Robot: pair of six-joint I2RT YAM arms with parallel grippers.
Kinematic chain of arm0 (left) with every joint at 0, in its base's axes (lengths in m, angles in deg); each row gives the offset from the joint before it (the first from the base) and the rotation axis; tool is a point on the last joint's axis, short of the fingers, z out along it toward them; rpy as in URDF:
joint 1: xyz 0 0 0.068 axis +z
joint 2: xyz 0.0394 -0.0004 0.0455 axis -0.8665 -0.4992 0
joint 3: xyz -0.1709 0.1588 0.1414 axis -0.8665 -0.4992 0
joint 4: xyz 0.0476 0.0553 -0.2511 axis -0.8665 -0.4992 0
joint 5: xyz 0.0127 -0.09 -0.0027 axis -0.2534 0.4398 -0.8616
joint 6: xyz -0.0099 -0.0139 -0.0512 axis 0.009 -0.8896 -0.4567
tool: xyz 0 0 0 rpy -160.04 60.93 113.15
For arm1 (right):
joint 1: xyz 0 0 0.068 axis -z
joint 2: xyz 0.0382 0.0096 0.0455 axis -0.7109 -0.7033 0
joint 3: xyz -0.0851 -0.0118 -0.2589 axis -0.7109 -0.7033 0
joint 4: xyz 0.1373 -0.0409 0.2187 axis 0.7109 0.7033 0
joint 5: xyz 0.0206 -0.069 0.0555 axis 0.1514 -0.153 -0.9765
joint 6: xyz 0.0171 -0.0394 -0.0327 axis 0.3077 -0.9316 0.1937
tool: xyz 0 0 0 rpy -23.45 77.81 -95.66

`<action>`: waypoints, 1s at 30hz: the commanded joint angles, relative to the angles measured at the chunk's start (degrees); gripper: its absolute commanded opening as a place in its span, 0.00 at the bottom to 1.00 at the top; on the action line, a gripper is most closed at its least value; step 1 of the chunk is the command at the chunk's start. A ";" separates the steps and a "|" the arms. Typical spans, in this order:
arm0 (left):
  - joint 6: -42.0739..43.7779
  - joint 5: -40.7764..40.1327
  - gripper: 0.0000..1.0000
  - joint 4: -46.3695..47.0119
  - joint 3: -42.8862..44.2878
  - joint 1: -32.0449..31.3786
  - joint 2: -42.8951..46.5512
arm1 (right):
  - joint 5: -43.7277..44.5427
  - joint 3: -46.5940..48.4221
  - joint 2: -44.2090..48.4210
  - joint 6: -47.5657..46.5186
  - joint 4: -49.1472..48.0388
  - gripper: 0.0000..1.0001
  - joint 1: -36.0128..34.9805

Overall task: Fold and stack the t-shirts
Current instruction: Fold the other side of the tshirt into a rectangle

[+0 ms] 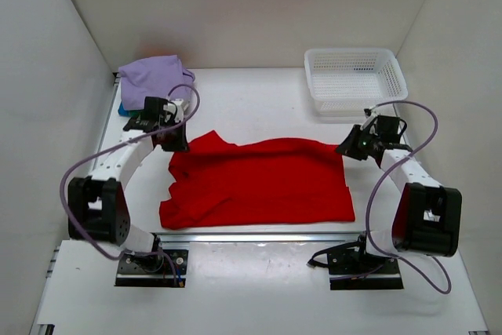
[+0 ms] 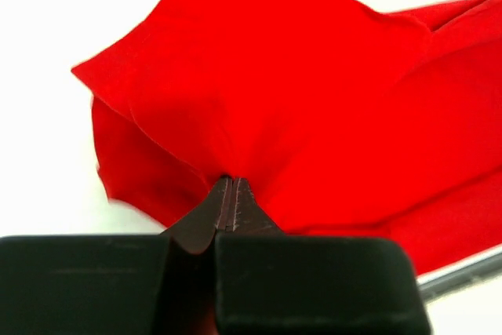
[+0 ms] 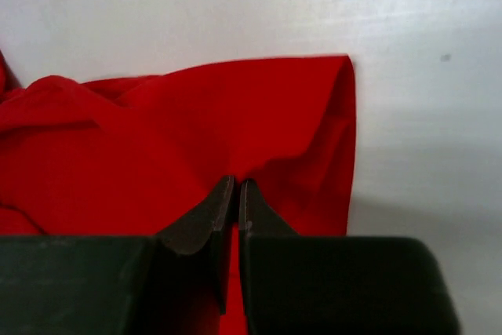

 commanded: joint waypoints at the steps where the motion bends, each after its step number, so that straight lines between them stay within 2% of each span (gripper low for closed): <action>1: -0.11 0.20 0.00 2.48 -5.10 -0.24 7.98 | -1.44 -2.88 4.29 -1.38 0.37 0.00 0.56; 9: -0.55 -1.38 0.00 1.25 -14.25 -0.68 16.78 | -2.57 -10.97 13.42 -0.85 0.29 0.00 3.20; 14: -2.04 -1.99 0.00 1.25 -18.73 -1.56 22.13 | -0.81 -12.82 16.68 -1.65 2.40 0.00 3.02; 23: -4.33 -4.01 0.00 0.73 -22.16 -2.44 31.01 | 1.12 -14.23 20.20 -2.00 5.04 0.00 5.39; 30: -6.70 -7.97 0.00 -1.65 -20.68 -4.45 35.41 | 0.94 -14.85 19.76 -1.99 8.37 0.00 6.54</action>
